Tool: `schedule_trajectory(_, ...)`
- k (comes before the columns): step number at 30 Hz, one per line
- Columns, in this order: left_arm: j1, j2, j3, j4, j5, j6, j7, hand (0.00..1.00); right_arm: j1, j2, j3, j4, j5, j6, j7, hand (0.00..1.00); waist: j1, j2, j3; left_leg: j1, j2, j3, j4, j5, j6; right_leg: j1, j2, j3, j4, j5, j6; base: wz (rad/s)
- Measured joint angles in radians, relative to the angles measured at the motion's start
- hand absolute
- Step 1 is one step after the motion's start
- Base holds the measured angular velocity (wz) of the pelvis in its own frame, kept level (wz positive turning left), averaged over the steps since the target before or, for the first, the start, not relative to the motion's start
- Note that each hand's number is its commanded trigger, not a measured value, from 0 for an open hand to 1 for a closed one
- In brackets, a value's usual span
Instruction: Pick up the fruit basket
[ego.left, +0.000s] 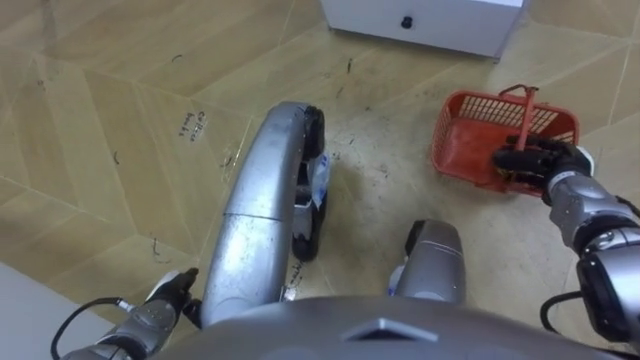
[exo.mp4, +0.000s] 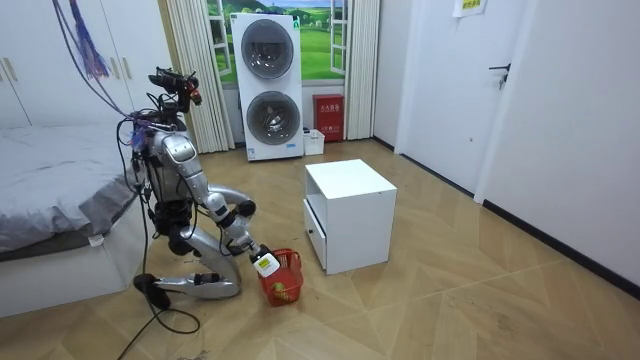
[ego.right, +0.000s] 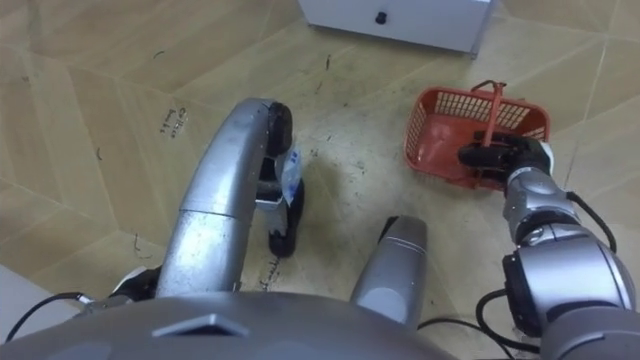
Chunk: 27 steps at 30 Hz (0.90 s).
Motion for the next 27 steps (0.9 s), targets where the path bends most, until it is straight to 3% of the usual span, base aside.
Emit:
schedule_trajectory(11,-0.002,0.0,-0.009,0.0,-0.021,0.0,0.004,0.0,0.0,-0.002,0.001,0.0,0.065,0.0,0.0,1.0,0.001,0.005,-0.0006,-0.01,-0.001,0.008,0.002,0.004,0.008,-0.004,-0.006,-0.003,0.001,0.0,0.0,0.02)
schedule_trajectory(19,-0.001,0.0,-0.01,0.0,-0.02,0.0,0.006,0.0,0.0,0.002,0.03,-0.001,0.071,0.0,-0.004,1.0,0.005,-0.005,0.0053,-0.01,0.0,0.011,0.008,0.006,0.011,0.001,-0.004,-0.003,0.004,0.0,0.0,0.0)
schedule_trajectory(21,-0.009,-0.001,-0.01,0.002,-0.02,0.0,0.006,0.0,0.003,0.008,0.029,-0.002,0.057,0.0,-0.007,1.0,-0.002,-0.009,0.0074,-0.009,-0.016,0.009,0.01,0.008,0.012,0.01,-0.005,-0.004,0.005,-0.001,-0.002,0.04)
schedule_trajectory(27,-0.029,-0.002,-0.002,0.009,-0.02,0.0,0.007,0.0,0.007,0.02,0.029,-0.01,-0.051,0.001,-0.012,1.0,-0.016,-0.02,0.0092,-0.007,-0.016,-0.016,0.039,0.007,0.021,0.032,0.013,-0.004,0.01,-0.001,-0.003,-0.06)
